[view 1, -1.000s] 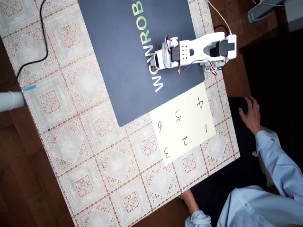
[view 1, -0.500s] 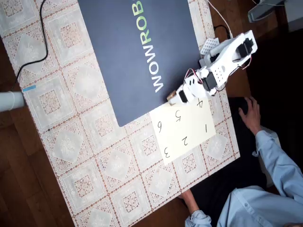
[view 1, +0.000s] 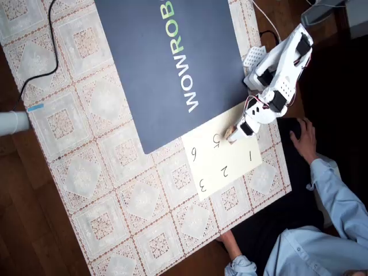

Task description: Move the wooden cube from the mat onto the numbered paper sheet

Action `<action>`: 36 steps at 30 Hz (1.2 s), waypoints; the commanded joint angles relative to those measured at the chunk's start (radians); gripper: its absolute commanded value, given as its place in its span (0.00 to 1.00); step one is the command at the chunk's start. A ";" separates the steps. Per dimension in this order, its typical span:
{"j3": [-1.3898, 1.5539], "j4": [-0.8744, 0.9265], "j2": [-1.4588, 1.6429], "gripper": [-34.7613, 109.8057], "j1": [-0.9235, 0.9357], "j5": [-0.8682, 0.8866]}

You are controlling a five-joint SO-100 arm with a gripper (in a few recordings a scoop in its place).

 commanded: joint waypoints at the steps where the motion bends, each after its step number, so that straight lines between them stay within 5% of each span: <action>1: 0.078 0.002 0.067 0.24 -0.103 0.023; 18: 0.229 0.178 0.316 0.24 -0.281 -0.219; 36: 0.083 0.044 -0.206 0.24 -0.282 -0.135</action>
